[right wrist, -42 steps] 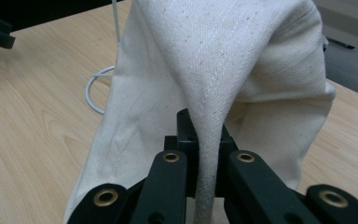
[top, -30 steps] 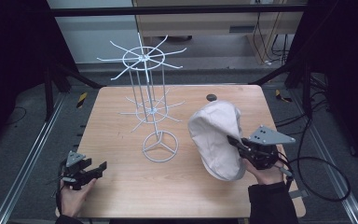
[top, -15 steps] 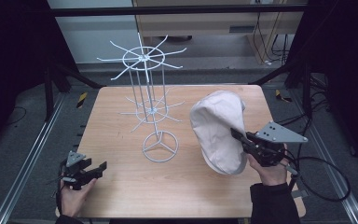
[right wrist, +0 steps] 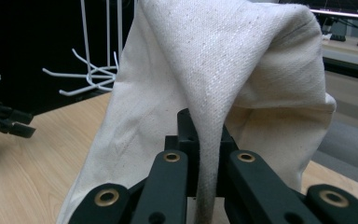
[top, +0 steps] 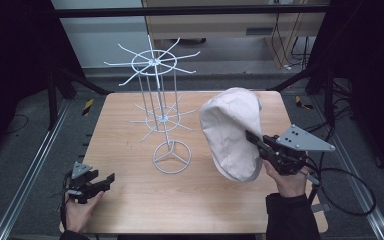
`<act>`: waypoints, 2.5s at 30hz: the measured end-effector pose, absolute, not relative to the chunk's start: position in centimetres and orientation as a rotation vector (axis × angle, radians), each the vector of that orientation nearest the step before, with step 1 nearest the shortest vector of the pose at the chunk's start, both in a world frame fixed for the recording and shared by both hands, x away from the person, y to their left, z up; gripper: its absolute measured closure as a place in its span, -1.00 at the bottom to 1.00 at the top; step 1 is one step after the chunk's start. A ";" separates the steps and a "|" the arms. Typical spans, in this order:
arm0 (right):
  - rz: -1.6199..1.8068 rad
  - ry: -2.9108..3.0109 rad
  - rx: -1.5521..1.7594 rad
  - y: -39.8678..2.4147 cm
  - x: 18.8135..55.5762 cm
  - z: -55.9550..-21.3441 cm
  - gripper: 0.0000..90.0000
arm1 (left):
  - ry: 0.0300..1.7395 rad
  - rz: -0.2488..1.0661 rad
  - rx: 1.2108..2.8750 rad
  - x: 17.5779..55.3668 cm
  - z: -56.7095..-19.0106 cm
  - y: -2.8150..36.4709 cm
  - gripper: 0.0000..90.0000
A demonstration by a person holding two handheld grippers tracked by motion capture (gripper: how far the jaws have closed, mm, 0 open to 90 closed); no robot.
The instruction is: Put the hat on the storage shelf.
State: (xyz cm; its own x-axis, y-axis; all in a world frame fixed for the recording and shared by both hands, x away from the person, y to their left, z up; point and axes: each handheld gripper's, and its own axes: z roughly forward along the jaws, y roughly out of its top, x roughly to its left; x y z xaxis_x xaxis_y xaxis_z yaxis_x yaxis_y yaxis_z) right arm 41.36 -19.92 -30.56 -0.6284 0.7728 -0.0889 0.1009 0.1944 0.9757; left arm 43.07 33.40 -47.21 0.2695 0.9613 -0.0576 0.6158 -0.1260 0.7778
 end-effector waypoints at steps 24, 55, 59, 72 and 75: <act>1.565 1.730 0.786 -19.8 41.4 -27.5 0.96 | 1.433 0.617 1.836 43.2 -47.3 33.4 -0.27; 1.646 1.600 0.738 -19.4 41.4 -23.1 0.96 | 1.434 0.618 1.837 43.2 -47.3 33.5 -0.27; 1.657 1.588 0.726 -19.3 41.4 -22.6 0.96 | 1.434 0.618 1.836 43.2 -47.3 33.5 -0.27; 1.690 1.574 0.672 -17.3 41.5 -20.4 0.96 | 1.434 0.617 1.830 43.2 -47.3 33.5 -0.27; 1.690 1.587 0.664 -16.6 41.9 -20.0 0.96 | 1.434 0.617 1.831 43.2 -47.3 33.5 -0.27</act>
State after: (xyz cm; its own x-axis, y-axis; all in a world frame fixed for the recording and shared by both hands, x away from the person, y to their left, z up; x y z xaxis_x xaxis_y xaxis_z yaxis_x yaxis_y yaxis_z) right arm 41.86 -16.59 -20.04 -0.6130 0.7835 -0.1021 -0.1512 0.0105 0.9884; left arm 43.17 33.49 -47.32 0.2669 0.9619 -0.0601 0.6176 -0.1228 0.7769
